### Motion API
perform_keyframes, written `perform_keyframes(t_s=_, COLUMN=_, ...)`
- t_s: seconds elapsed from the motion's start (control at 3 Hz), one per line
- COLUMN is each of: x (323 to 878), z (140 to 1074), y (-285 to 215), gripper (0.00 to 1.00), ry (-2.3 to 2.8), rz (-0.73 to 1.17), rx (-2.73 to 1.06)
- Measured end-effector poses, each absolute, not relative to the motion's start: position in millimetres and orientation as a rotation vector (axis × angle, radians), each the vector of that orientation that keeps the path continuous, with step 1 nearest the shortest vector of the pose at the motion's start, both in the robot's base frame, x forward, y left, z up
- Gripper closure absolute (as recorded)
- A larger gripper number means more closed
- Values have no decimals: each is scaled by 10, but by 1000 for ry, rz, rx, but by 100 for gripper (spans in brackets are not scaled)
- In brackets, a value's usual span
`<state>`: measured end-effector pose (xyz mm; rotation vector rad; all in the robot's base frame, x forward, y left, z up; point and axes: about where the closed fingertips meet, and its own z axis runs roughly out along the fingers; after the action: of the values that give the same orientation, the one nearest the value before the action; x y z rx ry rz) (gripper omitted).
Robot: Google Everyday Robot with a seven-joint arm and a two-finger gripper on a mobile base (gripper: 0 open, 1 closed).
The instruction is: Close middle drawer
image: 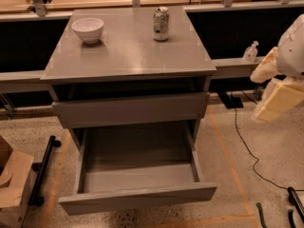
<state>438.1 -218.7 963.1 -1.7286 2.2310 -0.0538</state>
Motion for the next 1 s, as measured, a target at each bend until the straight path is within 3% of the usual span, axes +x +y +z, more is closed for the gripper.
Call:
perform_keyframes(t_s=0.67, x=4175, z=8753, y=-2102, gripper=85, ry=2276, rz=194, rx=-1838)
perform_keyframes(t_s=1.0, x=4153, z=8698, y=-2096, gripper=100, ry=2282, rz=201, rx=-1845)
